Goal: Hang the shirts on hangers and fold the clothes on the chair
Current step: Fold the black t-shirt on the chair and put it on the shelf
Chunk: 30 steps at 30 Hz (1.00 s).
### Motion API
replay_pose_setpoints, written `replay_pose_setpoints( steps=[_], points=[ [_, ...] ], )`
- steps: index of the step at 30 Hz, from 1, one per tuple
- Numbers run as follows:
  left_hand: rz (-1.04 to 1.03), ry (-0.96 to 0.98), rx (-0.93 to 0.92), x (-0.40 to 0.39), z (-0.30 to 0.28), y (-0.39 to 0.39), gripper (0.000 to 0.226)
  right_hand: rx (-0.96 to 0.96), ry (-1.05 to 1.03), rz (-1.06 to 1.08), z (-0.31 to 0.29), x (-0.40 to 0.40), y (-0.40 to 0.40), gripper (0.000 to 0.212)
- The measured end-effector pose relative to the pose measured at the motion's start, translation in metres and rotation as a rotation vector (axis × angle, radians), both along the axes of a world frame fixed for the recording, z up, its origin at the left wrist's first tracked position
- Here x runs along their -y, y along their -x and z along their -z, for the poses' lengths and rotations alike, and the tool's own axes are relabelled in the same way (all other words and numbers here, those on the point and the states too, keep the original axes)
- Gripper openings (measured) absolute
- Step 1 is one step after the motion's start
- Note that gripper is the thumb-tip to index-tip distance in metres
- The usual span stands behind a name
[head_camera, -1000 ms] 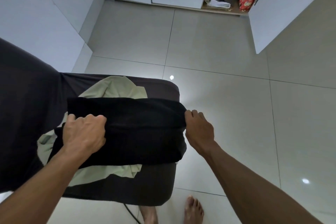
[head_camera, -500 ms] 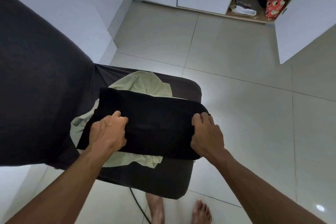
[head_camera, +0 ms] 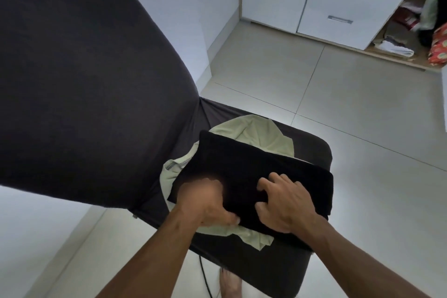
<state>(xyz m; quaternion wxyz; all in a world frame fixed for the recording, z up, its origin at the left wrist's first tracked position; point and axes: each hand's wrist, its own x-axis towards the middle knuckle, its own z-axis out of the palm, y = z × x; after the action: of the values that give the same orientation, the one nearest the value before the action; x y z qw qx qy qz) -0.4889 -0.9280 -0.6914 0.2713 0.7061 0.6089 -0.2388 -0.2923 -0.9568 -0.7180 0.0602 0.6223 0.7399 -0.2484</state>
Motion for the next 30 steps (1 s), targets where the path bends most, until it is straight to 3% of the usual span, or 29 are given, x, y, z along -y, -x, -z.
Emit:
replay_pose_setpoints(
  steps=[2, 6, 9, 12, 14, 19, 22, 25, 27, 30],
  points=[
    [-0.151, -0.084, 0.129, -0.014, -0.004, 0.009, 0.066, -0.012, -0.11, 0.062, 0.001, -0.016, 0.001, 0.043],
    [-0.214, -0.424, 0.18, -0.064, 0.006, 0.022, 0.035, -0.03, -0.212, 0.181, 0.01, -0.056, -0.001, 0.038],
    [-0.159, -0.346, 0.042, -0.103, 0.02, 0.026, 0.058, -0.046, -0.1, 0.243, 0.02, -0.078, -0.003, 0.039],
    [-0.09, -0.33, 0.001, -0.125, 0.036, 0.031, 0.059, -0.068, -0.051, 0.269, 0.031, -0.085, -0.004, 0.037],
    [-0.097, -0.376, 0.114, -0.133, 0.05, 0.038, 0.053, -0.072, -0.061, 0.265, 0.035, -0.085, -0.005, 0.035],
    [-0.395, -0.507, 0.6, -0.133, 0.069, 0.044, 0.041, -0.096, -0.064, 0.292, 0.041, -0.087, -0.011, 0.032],
    [-0.532, -0.506, 0.686, -0.133, 0.071, 0.047, 0.043, -0.101, -0.05, 0.291, 0.041, -0.087, -0.01, 0.031],
    [-0.793, -0.327, 0.656, -0.14, 0.072, 0.048, 0.033, -0.115, -0.033, 0.287, 0.039, -0.09, -0.012, 0.031],
    [-0.822, -0.297, 0.648, -0.144, 0.074, 0.045, 0.027, -0.123, -0.026, 0.286, 0.039, -0.091, -0.014, 0.03],
    [-0.931, -0.242, 0.78, -0.147, 0.073, 0.043, 0.025, -0.134, -0.019, 0.288, 0.038, -0.091, -0.014, 0.03]
  ],
)
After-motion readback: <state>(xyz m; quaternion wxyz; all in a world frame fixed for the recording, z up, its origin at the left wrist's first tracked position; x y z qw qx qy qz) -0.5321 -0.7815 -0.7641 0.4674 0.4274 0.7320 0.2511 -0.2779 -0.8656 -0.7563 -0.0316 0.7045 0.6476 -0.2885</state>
